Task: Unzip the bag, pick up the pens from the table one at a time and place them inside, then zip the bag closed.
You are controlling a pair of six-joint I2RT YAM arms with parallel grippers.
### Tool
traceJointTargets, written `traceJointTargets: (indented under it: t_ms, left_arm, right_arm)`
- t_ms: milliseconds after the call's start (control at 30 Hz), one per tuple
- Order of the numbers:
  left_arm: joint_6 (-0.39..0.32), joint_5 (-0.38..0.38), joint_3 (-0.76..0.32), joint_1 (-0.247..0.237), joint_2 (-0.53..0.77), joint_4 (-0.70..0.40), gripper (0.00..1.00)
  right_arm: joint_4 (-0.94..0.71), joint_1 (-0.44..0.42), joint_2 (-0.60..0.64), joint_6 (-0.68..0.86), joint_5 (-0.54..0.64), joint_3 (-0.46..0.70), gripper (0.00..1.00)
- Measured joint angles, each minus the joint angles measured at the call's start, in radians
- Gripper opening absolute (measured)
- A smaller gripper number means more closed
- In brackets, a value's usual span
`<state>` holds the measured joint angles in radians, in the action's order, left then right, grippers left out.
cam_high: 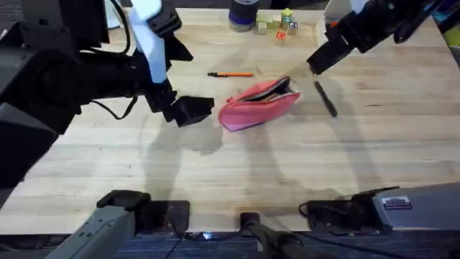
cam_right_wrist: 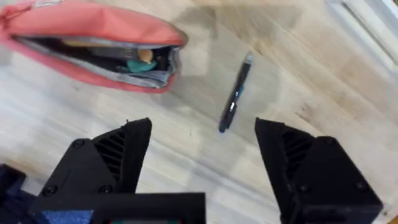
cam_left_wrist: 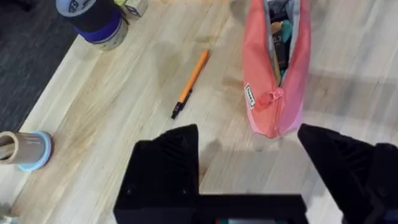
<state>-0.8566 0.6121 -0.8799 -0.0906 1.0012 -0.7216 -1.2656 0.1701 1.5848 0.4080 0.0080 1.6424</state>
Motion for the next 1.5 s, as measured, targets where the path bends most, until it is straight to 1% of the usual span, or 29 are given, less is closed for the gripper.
traceJointTargets:
  t_ms: [200,333,833,967,1267,1500]
  left_arm:
    - [0.000,0.000,0.000,0.000,0.000,0.000,0.993]
    - [0.000,0.000,0.000,0.000,0.000,0.000,0.993]
    - [0.000,0.000,0.000,0.000,0.000,0.000,0.993]
    - [0.000,0.000,0.000,0.000,0.000,0.000,0.993]
    - [0.000,0.000,0.000,0.000,0.000,0.000,0.993]
    - [0.000,0.000,0.000,0.000,0.000,0.000,0.993]
  right_arm:
    - [0.009,-0.061,0.000,-0.069,0.039,0.000,0.996]
    - [-0.004,-0.095,0.000,-0.097,0.032,0.000,0.996]
    - [-0.001,-0.097,0.006,-0.124,0.002,0.000,0.996]
    - [0.002,-0.103,0.049,-0.127,0.002,0.000,0.996]
    - [0.022,-0.151,0.213,-0.132,0.002,-0.002,0.996]
    - [0.062,-0.175,0.285,-0.132,0.002,-0.015,0.996]
